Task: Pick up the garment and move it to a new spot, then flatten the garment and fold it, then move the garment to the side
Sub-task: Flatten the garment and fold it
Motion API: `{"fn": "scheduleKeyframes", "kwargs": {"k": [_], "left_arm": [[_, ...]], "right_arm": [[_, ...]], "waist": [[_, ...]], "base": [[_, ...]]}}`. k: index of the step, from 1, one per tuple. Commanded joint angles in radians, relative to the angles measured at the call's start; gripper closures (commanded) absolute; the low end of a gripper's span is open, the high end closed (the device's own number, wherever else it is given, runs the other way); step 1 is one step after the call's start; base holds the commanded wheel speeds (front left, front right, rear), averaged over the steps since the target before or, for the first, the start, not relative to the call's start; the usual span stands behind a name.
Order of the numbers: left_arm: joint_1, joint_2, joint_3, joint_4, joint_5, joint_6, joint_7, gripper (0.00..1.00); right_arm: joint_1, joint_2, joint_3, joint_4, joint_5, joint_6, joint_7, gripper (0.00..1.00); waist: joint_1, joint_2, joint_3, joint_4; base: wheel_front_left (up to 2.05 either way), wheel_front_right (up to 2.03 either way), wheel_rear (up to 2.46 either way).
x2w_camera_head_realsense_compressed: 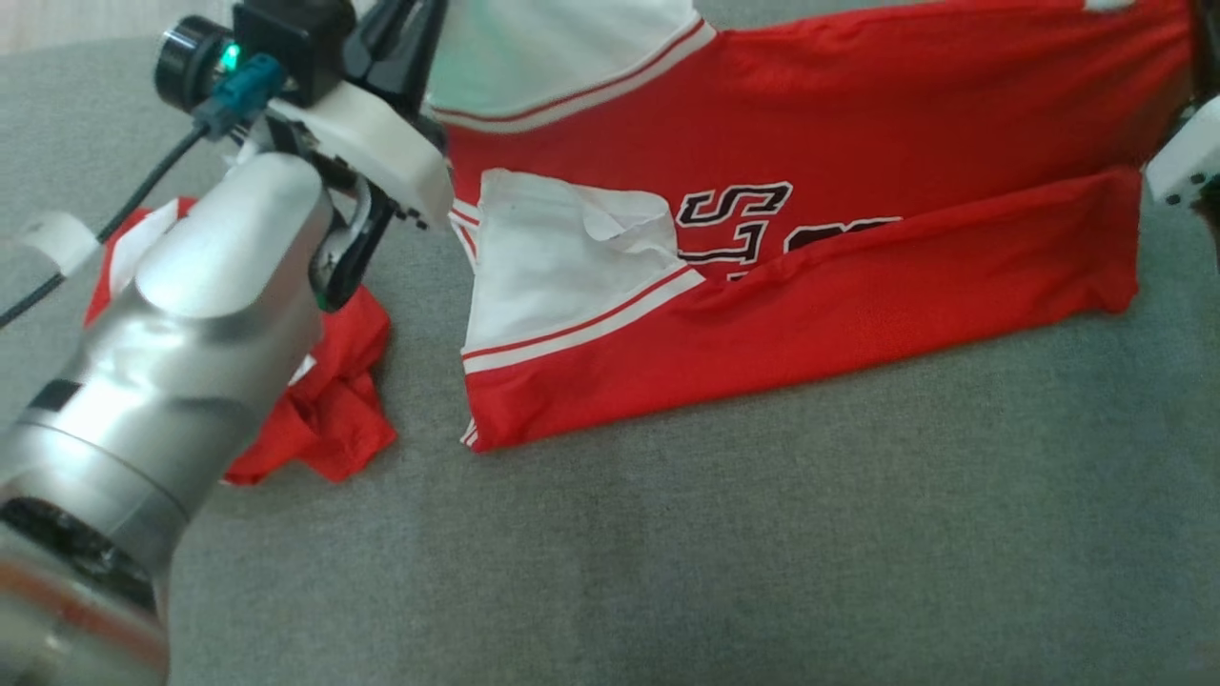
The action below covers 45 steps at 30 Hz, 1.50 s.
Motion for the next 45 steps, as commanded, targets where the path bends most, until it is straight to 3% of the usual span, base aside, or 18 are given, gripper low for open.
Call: {"fn": "scheduleKeyframes", "kwargs": {"k": [1, 9, 18, 32, 45], "left_arm": [[-0.036, 0.023, 0.042, -0.005, 0.006, -0.004, -0.012, 1.0], [0.046, 0.008, 0.021, 0.005, 0.003, -0.055, -0.019, 1.0], [0.194, 0.074, -0.033, -0.134, -0.03, -0.07, 0.039, 1.0], [0.416, 0.244, -0.145, -0.515, -0.08, 0.02, 0.284, 1.0], [0.387, 0.237, -0.163, -0.52, -0.012, 0.079, 0.294, 1.0]], "right_arm": [[-0.009, -0.009, 0.013, -0.018, 0.011, -0.001, -0.013, 1.0], [0.042, -0.043, 0.076, 0.014, 0.113, -0.001, -0.01, 1.0], [0.158, -0.133, 0.157, 0.0, 0.23, -0.001, 0.073, 1.0], [0.275, -0.282, 0.357, -0.048, 0.254, -0.001, 0.199, 1.0], [0.221, -0.278, 0.415, -0.04, 0.238, -0.001, 0.199, 1.0]], "waist": [[0.0, 0.0, -0.006, 0.006], [0.0, 0.0, -0.049, 0.041], [0.0, 0.0, -0.111, 0.066], [0.0, 0.0, -0.128, 0.079], [0.0, 0.0, -0.07, 0.065]], "base": [[0.0, 0.0, 0.0], [0.0, 0.0, 0.0], [0.0, 0.0, 0.0], [0.0, 0.0, 0.0], [0.0, 0.0, 0.0]]}}
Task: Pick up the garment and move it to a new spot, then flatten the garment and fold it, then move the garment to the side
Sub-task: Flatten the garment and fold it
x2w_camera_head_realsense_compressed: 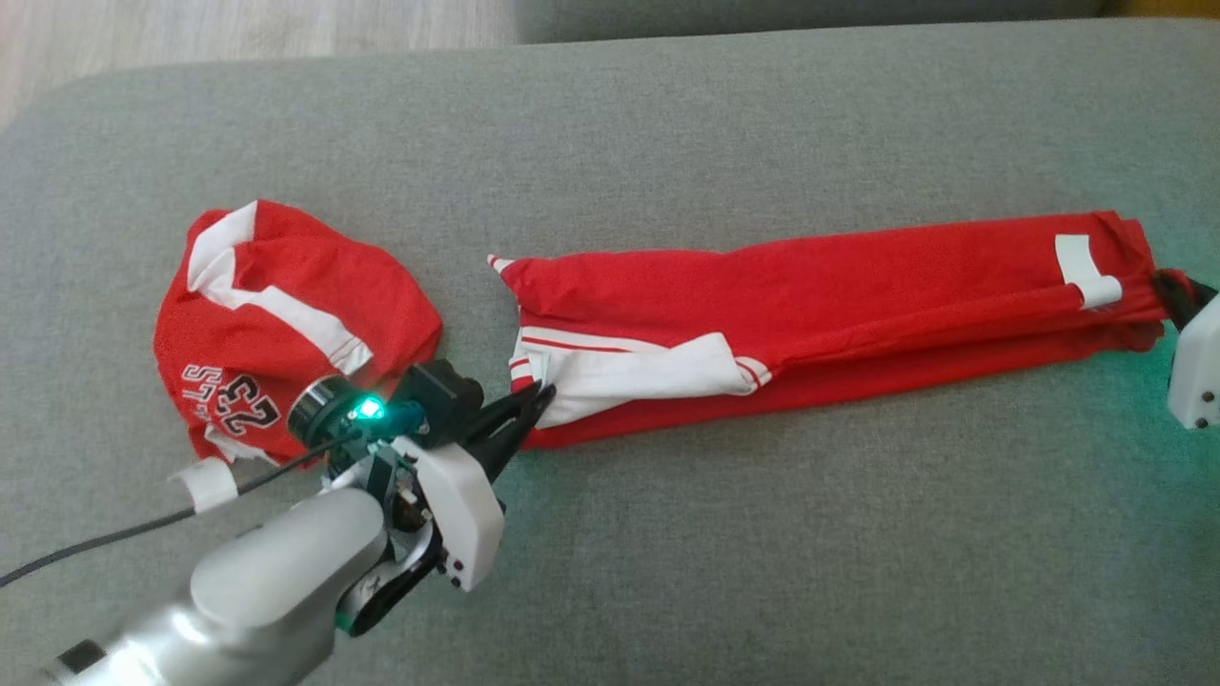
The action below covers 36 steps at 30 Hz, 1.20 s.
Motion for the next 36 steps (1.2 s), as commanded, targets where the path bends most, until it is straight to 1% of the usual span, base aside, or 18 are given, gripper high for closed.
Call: {"fn": "scheduleKeyframes", "kwargs": {"k": [1, 3, 4, 5, 6, 11, 14, 16, 20, 23, 25, 28, 30, 32, 34, 36], "left_arm": [[-0.057, 0.017, 0.035, -0.007, 0.01, 0.005, -0.01, 1.0], [-0.058, 0.008, 0.034, 0.009, 0.013, 0.006, -0.015, 1.0], [-0.058, 0.005, 0.034, 0.016, 0.013, 0.008, -0.018, 0.76], [-0.059, 0.001, 0.036, 0.022, 0.017, 0.013, -0.027, 0.25], [-0.059, -0.003, 0.04, 0.029, 0.02, 0.02, -0.039, 0.0], [-0.047, -0.028, 0.086, 0.059, 0.003, 0.065, -0.108, 0.0], [-0.028, -0.043, 0.143, 0.061, -0.03, 0.1, -0.179, 0.0], [-0.014, -0.052, 0.19, 0.055, -0.048, 0.134, -0.241, 0.0], [0.03, -0.069, 0.288, 0.016, -0.063, 0.196, -0.309, 0.0], [0.088, -0.08, 0.372, -0.036, -0.043, 0.236, -0.32, 0.0], [0.141, -0.095, 0.441, -0.085, 0.003, 0.255, -0.321, 0.0], [0.243, -0.13, 0.53, -0.132, 0.072, 0.268, -0.321, 0.0], [0.309, -0.157, 0.583, -0.153, 0.124, 0.269, -0.322, 0.0], [0.365, -0.177, 0.616, -0.159, 0.195, 0.265, -0.322, 0.0], [0.419, -0.217, 0.66, -0.165, 0.237, 0.254, -0.322, 0.0], [0.465, -0.247, 0.693, -0.161, 0.281, 0.229, -0.322, 0.0]], "right_arm": [[-0.016, -0.028, 0.008, -0.007, -0.001, -0.001, -0.001, 1.0], [-0.016, -0.02, 0.008, 0.001, 0.018, -0.001, 0.009, 1.0], [-0.015, -0.014, -0.003, 0.011, 0.037, -0.001, 0.016, 0.0], [-0.015, -0.01, -0.005, 0.015, 0.046, -0.001, 0.023, 0.0], [-0.019, -0.012, -0.01, 0.018, 0.048, -0.001, 0.014, 0.0], [-0.046, 0.01, -0.077, 0.029, 0.074, -0.001, -0.078, 0.0], [-0.051, 0.039, -0.117, 0.011, 0.09, -0.001, -0.153, 0.0], [-0.049, 0.063, -0.158, -0.007, 0.105, -0.001, -0.225, 0.0], [-0.019, 0.13, -0.24, -0.074, 0.118, -0.001, -0.364, 0.0], [0.029, 0.195, -0.294, -0.153, 0.094, -0.001, -0.414, 0.0], [0.076, 0.244, -0.344, -0.21, 0.064, -0.001, -0.428, 0.0], [0.17, 0.322, -0.434, -0.295, -0.017, -0.001, -0.436, 0.0], [0.246, 0.373, -0.481, -0.354, -0.105, -0.001, -0.437, 0.0], [0.329, 0.434, -0.528, -0.398, -0.167, -0.001, -0.437, 0.0], [0.402, 0.475, -0.552, -0.424, -0.235, -0.001, -0.437, 0.0], [0.457, 0.515, -0.572, -0.443, -0.286, -0.001, -0.438, 0.0]], "waist": [[0.0, 0.0, 0.005, -0.003], [0.0, 0.0, 0.008, -0.005], [0.0, 0.0, 0.008, -0.007], [0.0, 0.0, 0.008, -0.008], [0.0, 0.0, 0.007, -0.009], [0.0, 0.0, -0.018, -0.015], [0.0, 0.0, -0.044, -0.018], [0.0, 0.0, -0.064, -0.016], [0.0, 0.0, -0.101, -0.012], [0.0, 0.0, -0.126, -0.013], [0.0, 0.0, -0.138, -0.011], [0.0, 0.0, -0.152, -0.007], [0.0, 0.0, -0.156, -0.006], [0.0, 0.0, -0.157, -0.005], [0.0, 0.0, -0.157, -0.004], [0.0, 0.0, -0.157, -0.005]], "base": [[0.0, 0.0, 0.0], [0.0, 0.0, 0.0], [0.0, 0.0, 0.0], [0.0, 0.0, 0.0], [0.0, 0.0, 0.0], [0.0, 0.0, 0.0], [0.0, 0.0, 0.0], [0.0, 0.0, 0.0], [0.0, 0.0, 0.0], [0.0, 0.0, 0.0], [0.0, 0.0, 0.0], [0.0, 0.0, 0.0], [0.0, 0.0, 0.0], [0.0, 0.0, 0.0], [0.0, 0.0, 0.0], [0.0, 0.0, 0.0]]}}
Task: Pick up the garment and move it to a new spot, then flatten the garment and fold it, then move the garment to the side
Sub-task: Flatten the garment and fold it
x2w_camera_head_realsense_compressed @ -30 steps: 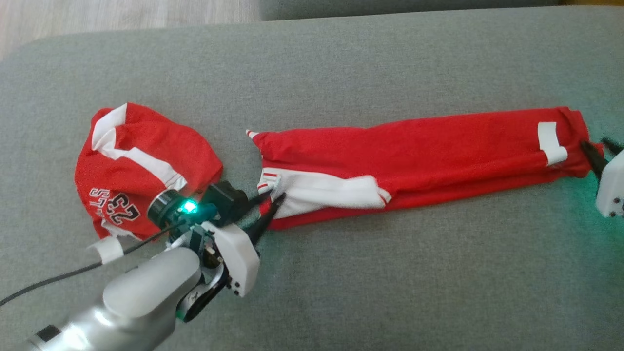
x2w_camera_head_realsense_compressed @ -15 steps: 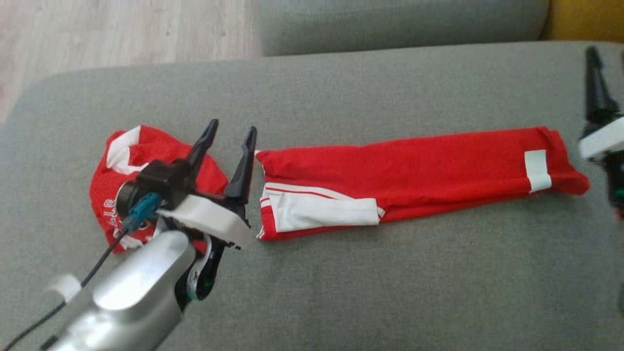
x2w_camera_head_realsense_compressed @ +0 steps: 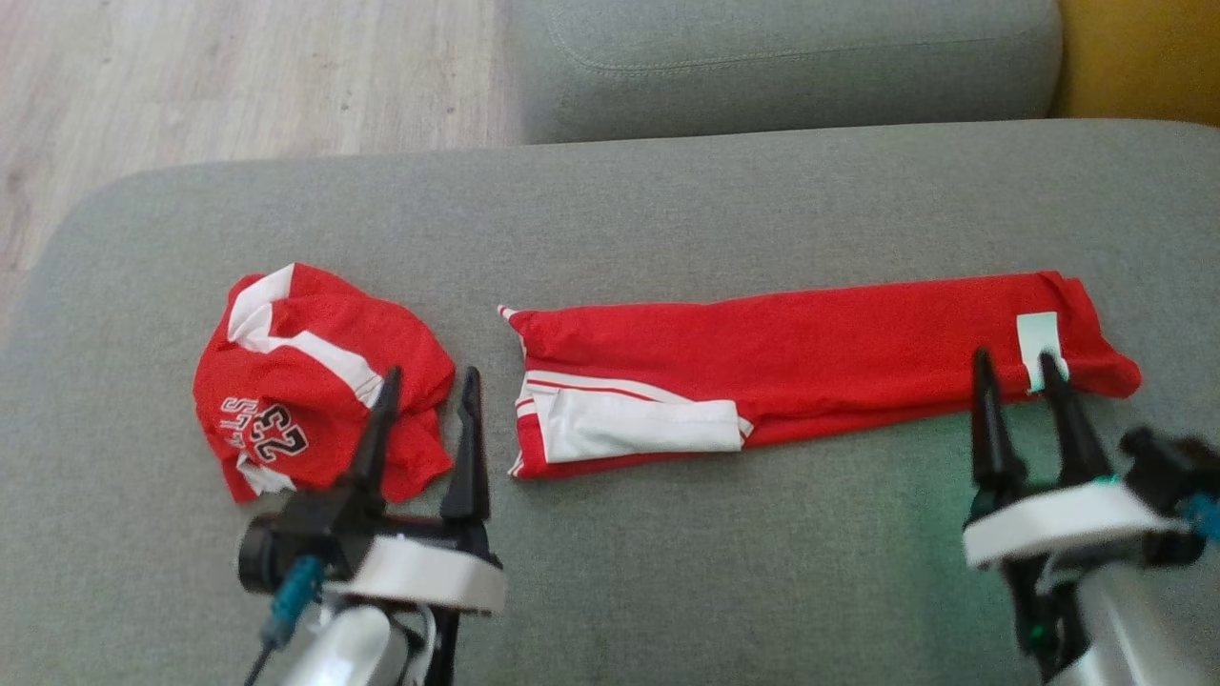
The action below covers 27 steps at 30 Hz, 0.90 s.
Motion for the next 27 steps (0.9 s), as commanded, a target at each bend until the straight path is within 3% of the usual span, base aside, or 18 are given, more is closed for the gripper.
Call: {"fn": "scheduleKeyframes", "kwargs": {"k": [1, 7, 11, 19, 24, 27], "left_arm": [[-0.014, -0.011, 0.061, -0.022, 0.036, -0.02, -0.009, 0.0], [0.03, -0.079, 0.137, 0.013, 0.128, -0.111, -0.009, 0.0], [0.018, -0.098, 0.168, 0.02, 0.156, -0.14, -0.009, 0.0], [-0.036, -0.151, 0.208, 0.037, 0.203, -0.211, -0.009, 0.0], [-0.048, -0.166, 0.214, 0.06, 0.225, -0.24, -0.009, 0.0], [-0.056, -0.164, 0.222, 0.065, 0.237, -0.251, -0.009, 0.0]], "right_arm": [[-0.003, 0.018, 0.002, -0.05, -0.024, -0.001, -0.01, 0.0], [0.028, 0.064, -0.05, -0.101, -0.116, -0.001, 0.038, 0.0], [-0.019, 0.063, -0.118, -0.089, -0.147, -0.001, 0.088, 0.0], [-0.219, 0.046, -0.449, 0.069, -0.362, -0.001, 0.246, 0.0], [-0.304, 0.065, -0.574, 0.17, -0.502, -0.001, 0.36, 0.0], [-0.344, 0.083, -0.59, 0.226, -0.517, -0.001, 0.421, 0.0]], "waist": [[0.0001, -0.0001, 0.003, -0.002], [0.0001, -0.0001, 0.042, -0.005], [0.0001, -0.0001, 0.076, -0.007], [0.0001, -0.0001, 0.16, 0.012], [0.0001, -0.0001, 0.187, 0.015], [0.0001, -0.0001, 0.196, 0.017]], "base": [[0.0, 0.0, 0.0], [0.0, 0.0, 0.0], [0.0, 0.0, 0.0], [0.0, 0.0, 0.0], [0.0, 0.0, 0.0], [0.0, 0.0, 0.0]]}}
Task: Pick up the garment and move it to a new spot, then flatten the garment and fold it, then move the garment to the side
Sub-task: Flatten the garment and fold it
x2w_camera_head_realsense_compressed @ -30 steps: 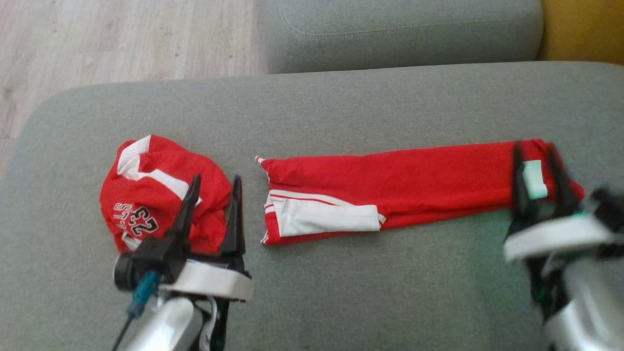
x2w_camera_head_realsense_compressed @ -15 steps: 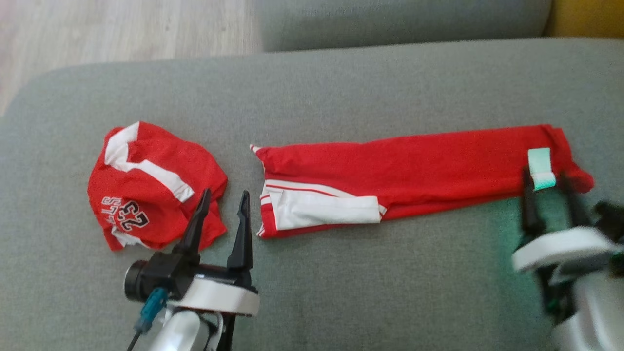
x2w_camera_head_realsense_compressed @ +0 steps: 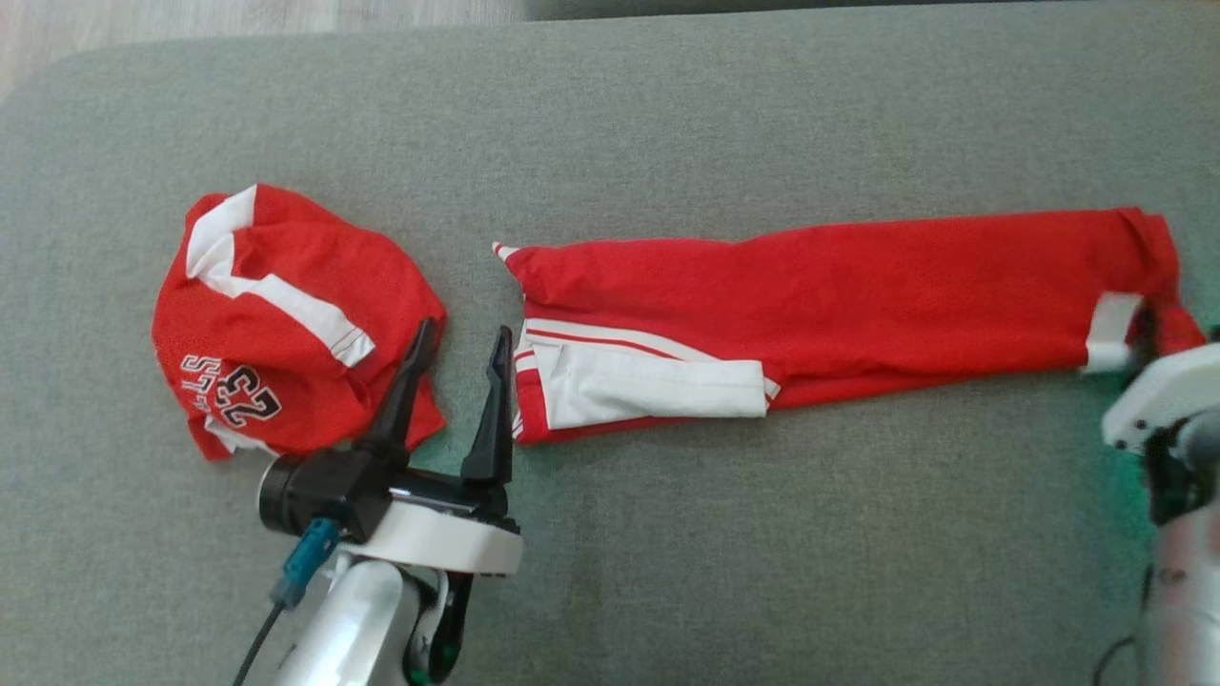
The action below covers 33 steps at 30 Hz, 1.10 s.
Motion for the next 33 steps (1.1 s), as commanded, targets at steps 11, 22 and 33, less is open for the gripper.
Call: {"fn": "scheduleKeyframes", "kwargs": {"k": [11, 22, 33], "left_arm": [[-0.052, 0.001, 0.058, -0.031, 0.035, -0.014, -0.009, 0.0], [-0.045, -0.001, 0.067, -0.022, 0.044, -0.018, -0.01, 0.0], [-0.03, -0.016, 0.064, -0.019, 0.039, -0.02, -0.01, 0.0]], "right_arm": [[-0.085, 0.003, 0.086, 0.072, 0.066, -0.001, 0.062, 0.0], [-0.06, -0.086, 0.08, 0.035, 0.102, -0.001, -0.017, 1.0], [-0.06, -0.186, -0.033, 0.025, 0.007, -0.001, -0.11, 1.0]], "waist": [[-0.0002, -0.0001, 0.027, -0.006], [-0.0002, -0.0001, -0.008, -0.024], [-0.0002, -0.0001, -0.082, -0.027]], "base": [[0.0, 0.0, 0.0], [0.0, 0.0, 0.0], [0.0, 0.0, 0.0]]}}
